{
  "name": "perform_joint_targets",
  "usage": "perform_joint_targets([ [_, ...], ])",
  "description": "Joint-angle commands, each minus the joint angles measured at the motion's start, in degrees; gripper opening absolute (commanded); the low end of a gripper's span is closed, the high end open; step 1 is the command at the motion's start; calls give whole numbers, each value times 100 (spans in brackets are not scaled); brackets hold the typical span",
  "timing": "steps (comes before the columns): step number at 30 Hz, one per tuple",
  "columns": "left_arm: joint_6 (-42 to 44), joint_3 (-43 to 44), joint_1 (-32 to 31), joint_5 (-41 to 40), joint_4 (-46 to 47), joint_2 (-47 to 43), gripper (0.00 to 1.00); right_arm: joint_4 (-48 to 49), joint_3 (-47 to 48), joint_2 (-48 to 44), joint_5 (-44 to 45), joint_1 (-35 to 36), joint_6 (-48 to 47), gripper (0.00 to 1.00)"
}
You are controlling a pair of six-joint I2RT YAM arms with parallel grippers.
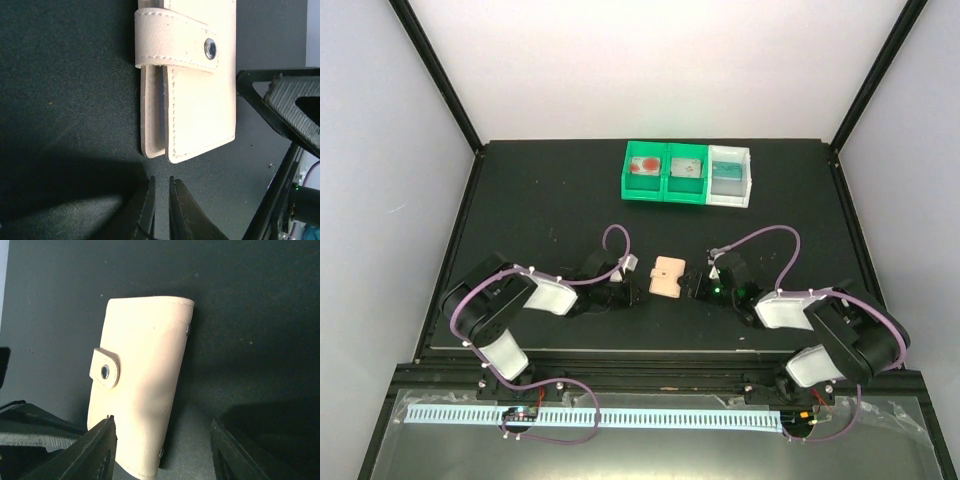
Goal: Take the credit cards out of the card holder
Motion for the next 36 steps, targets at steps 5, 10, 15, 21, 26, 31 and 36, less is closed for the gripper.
perform_joint_targets([
  [5,29,194,-44,-396,-606,-256,27,461,349,640,-159,-88,-177,52],
  [10,300,598,-46,-558,-1101,-276,28,843,442,1109,-394,-84,-2,48],
  [15,520,744,-46,-682,-1213,-207,27,990,470,1269,-461,-88,61,35],
  [21,539,421,-44,-554,-1177,-640,30,984,334,793,-393,-81,13,5],
  [26,712,373,-46,-474,-1326,-788,32,1170,269,620,-654,-83,170,1],
  [31,1149,820,-36,-579,-1766,-388,36,693,160,272,-287,-88,118,15],
  [36,1419,1276,-32,-480,-2166,8,33,287,544,609,-206,-96,-209,33],
])
